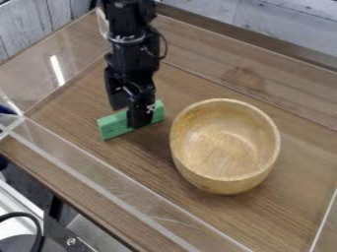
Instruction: Put the green block in the brown bowl
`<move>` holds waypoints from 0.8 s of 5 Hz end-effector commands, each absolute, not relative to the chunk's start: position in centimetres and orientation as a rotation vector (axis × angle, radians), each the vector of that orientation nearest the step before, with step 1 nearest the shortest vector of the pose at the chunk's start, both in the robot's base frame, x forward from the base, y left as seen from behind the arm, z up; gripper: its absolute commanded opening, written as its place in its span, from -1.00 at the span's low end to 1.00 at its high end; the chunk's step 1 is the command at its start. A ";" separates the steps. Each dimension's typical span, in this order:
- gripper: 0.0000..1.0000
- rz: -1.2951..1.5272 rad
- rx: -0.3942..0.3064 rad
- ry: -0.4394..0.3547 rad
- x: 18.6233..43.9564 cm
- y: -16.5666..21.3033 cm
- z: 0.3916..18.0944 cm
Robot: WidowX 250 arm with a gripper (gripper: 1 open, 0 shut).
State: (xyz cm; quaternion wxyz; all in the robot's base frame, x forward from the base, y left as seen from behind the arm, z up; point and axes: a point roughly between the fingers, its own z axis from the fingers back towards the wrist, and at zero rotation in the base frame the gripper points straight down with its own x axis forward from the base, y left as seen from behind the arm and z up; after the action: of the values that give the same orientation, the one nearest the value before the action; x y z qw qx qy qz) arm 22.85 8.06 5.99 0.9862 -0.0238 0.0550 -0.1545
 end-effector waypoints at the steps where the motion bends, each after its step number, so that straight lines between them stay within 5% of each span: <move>1: 1.00 -0.323 -0.037 0.052 23.7 8.5 6.4; 4: 1.00 -0.333 -0.064 0.021 24.0 8.6 6.2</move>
State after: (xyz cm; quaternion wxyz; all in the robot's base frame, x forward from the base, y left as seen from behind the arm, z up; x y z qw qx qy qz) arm 23.36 8.13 5.37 0.9843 -0.0410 0.0280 -0.1695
